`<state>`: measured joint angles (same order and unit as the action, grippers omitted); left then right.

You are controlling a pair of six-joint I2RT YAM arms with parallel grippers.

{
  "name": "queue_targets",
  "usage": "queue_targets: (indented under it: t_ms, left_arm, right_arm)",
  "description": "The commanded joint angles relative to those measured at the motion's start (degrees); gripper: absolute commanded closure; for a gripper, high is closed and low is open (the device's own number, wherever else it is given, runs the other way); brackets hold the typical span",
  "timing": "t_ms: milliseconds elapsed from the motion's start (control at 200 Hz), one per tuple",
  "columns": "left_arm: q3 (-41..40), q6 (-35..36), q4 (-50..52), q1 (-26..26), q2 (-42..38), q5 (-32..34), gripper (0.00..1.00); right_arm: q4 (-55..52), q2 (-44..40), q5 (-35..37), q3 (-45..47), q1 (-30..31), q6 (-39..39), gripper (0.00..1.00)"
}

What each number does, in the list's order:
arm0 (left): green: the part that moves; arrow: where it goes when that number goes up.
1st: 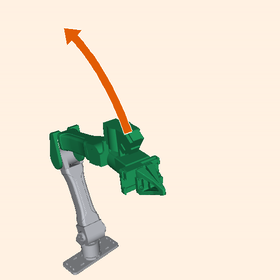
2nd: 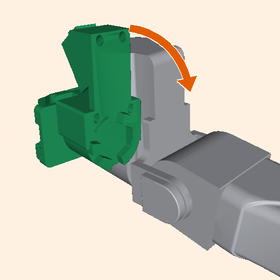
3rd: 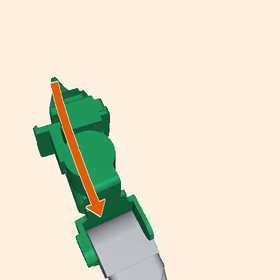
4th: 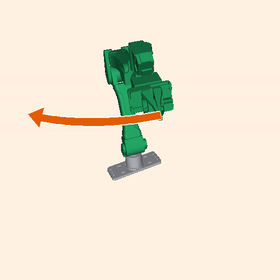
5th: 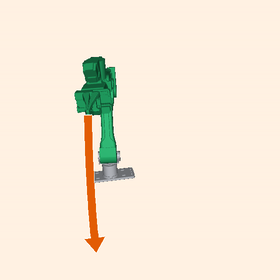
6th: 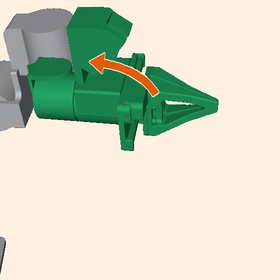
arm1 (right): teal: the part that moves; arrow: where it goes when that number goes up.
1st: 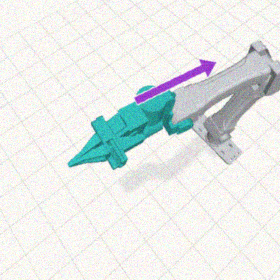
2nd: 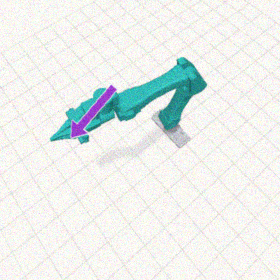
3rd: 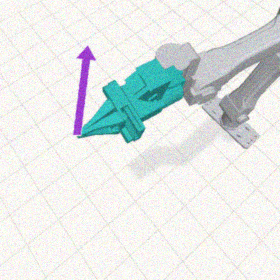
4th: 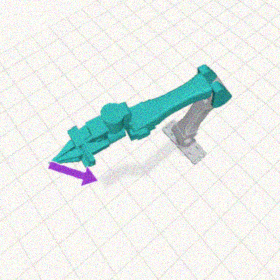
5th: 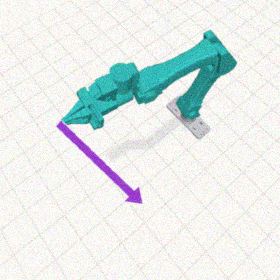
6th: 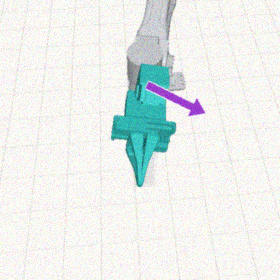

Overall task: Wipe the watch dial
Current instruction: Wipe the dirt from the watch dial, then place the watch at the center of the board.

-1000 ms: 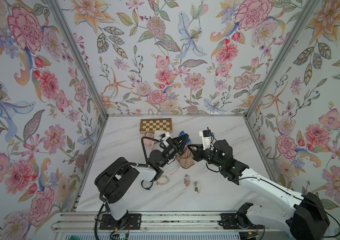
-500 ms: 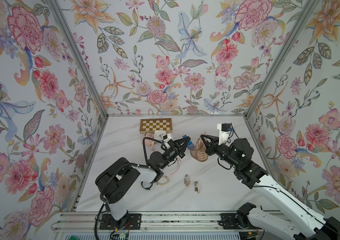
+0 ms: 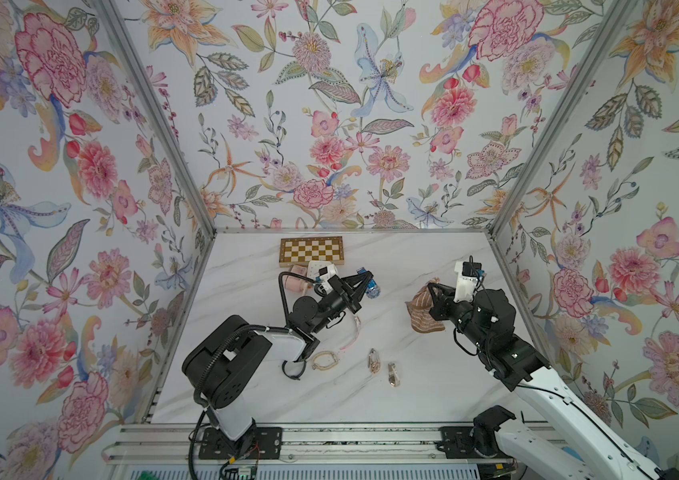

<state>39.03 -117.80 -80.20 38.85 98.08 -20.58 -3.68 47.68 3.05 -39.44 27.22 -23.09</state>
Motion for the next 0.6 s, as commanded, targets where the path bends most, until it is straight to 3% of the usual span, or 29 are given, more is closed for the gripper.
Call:
queue_targets:
  t_ms: [0, 145, 285, 385, 596]
  left_arm:
    - [1.5, 10.5, 15.9, -3.6, -4.6, -7.1, 1.00]
    - [4.7, 34.0, 52.3, -10.9, -14.3, -9.7, 1.00]
    - [13.6, 56.9, 83.5, -17.8, -17.4, -4.7, 1.00]
    - [18.5, 67.7, 95.8, -22.1, -14.7, -2.6, 1.00]
    - [25.4, 80.3, 107.0, -26.4, -5.6, 4.5, 1.00]
  right_arm:
    - [-1.1, 0.8, 1.1, 0.1, -0.2, 1.3, 1.00]
    - [-1.2, 1.4, 0.4, -0.1, -0.2, 2.7, 1.00]
    - [-1.0, 3.4, -1.4, -1.0, -0.2, 3.4, 1.00]
    - [-0.2, 5.3, -3.2, -2.0, -0.1, 3.3, 1.00]
    - [0.1, 8.1, -4.7, -4.3, 1.3, 3.5, 1.00]
